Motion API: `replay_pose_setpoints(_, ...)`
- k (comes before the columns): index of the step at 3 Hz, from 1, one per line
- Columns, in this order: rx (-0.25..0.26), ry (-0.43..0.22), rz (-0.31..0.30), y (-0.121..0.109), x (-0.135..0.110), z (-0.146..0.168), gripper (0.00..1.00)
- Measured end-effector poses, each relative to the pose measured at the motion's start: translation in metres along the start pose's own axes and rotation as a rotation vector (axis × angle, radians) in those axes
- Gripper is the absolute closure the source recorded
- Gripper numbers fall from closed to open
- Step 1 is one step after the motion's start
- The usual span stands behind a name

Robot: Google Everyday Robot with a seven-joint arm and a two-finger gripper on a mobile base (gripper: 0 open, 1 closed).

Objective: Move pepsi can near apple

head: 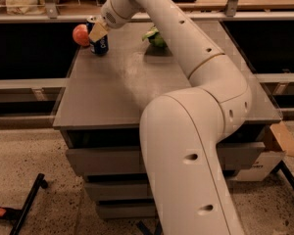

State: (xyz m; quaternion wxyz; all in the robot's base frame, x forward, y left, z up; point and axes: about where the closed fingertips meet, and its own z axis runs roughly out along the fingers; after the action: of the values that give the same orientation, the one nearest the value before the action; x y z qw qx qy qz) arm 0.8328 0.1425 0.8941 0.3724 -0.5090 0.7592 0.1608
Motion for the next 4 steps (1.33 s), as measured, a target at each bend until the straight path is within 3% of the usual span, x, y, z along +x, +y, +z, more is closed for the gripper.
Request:
replay_pose_setpoints(1,-0.021,-0.001,-0.006,0.005,0.001,0.005,0.00)
replay_pose_setpoints(3,-0.039,0.022,-0.017,0.006,0.007,0.007,0.00)
replay_pose_setpoints(4,-0.017,0.042,-0.026,-0.002,0.012,-0.006,0.00)
